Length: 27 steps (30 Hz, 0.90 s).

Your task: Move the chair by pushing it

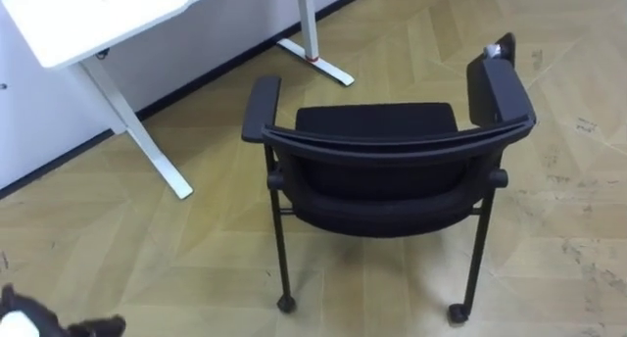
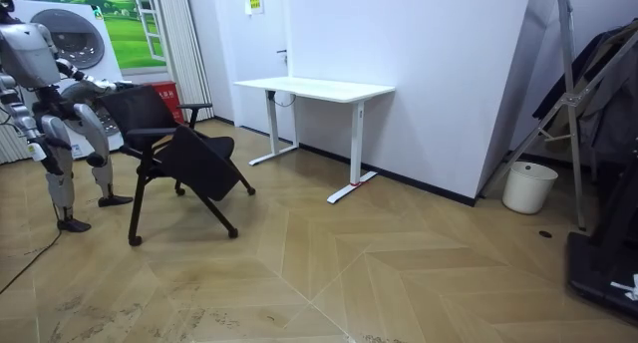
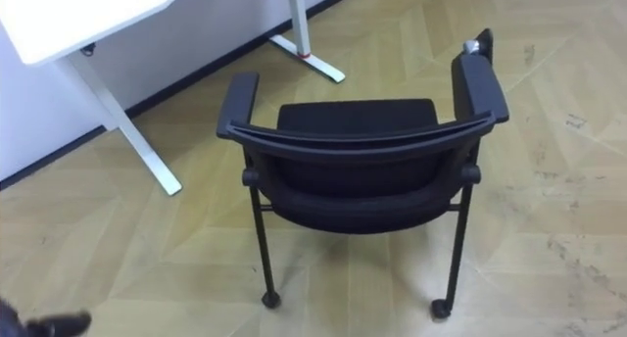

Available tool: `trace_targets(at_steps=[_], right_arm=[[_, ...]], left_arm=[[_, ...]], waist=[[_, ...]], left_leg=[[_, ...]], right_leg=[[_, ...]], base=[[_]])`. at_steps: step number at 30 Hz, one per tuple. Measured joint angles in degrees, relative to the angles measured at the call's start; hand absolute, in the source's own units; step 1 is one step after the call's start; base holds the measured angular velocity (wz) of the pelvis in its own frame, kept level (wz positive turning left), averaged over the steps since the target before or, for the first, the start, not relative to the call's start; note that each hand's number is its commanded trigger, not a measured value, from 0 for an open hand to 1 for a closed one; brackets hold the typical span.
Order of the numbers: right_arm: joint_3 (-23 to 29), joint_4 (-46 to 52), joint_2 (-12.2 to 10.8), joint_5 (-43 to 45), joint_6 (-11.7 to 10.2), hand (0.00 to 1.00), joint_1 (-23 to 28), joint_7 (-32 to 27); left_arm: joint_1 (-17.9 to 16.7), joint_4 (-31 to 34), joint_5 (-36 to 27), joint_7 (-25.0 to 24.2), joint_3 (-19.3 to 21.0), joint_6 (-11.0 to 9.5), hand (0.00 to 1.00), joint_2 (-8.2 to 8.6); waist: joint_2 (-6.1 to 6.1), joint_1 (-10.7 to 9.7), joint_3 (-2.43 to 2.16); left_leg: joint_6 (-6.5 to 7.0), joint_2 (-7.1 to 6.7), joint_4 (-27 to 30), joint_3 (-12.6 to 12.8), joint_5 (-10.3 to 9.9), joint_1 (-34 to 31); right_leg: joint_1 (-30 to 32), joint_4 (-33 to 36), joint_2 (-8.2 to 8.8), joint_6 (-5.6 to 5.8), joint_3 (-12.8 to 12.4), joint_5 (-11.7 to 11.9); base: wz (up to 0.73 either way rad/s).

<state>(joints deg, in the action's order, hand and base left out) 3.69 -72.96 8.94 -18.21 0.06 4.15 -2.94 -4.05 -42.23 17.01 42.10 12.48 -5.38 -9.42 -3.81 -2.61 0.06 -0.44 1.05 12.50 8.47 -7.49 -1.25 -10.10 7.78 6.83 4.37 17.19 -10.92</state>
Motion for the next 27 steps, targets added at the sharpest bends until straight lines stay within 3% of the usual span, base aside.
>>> trace_targets(at_steps=[5,9,13,27], right_arm=[[0.0,-0.1,0.0,0.4,0.0,0.0,-0.2,0.3],[0.0,-0.5,-0.1,0.2,0.0,0.0,-0.6,1.4],[-0.2,-0.5,-0.2,-0.8,0.0,0.0,-0.7,2.5],[-1.3,-0.1,-0.1,-1.4,-0.1,0.0,-0.6,2.3]], left_arm=[[1.6,5.9,9.3,0.3,-0.7,0.0,0.0,-1.26],[2.0,7.4,15.8,0.0,-3.4,0.3,0.0,-1.24],[2.0,9.9,21.2,-0.6,-7.3,0.9,0.0,-1.22],[2.1,21.1,33.0,-2.1,-13.1,2.9,0.0,-1.54]], waist=[[0.48,-0.9,0.12],[0.49,-1.8,-0.14],[1.25,-1.9,0.02],[1.26,-2.3,-0.28]], left_leg=[[0.01,-0.02,-0.5,0.1,0.1,0.1],[-0.02,-0.03,-0.8,0.1,0.1,0.2],[-0.04,-0.03,-0.9,0.1,0.1,0.1],[-0.04,0.04,-0.7,0.7,0.1,-0.1]], right_leg=[[0.1,0.0,0.03,0.0,0.0,0.0],[0.1,0.0,0.01,0.0,0.0,0.0],[0.3,-0.1,-0.01,0.0,0.0,0.0],[0.8,-0.1,0.02,-0.01,-0.8,0.0]], base=[[0.0],[0.0],[0.0],[-0.02]])
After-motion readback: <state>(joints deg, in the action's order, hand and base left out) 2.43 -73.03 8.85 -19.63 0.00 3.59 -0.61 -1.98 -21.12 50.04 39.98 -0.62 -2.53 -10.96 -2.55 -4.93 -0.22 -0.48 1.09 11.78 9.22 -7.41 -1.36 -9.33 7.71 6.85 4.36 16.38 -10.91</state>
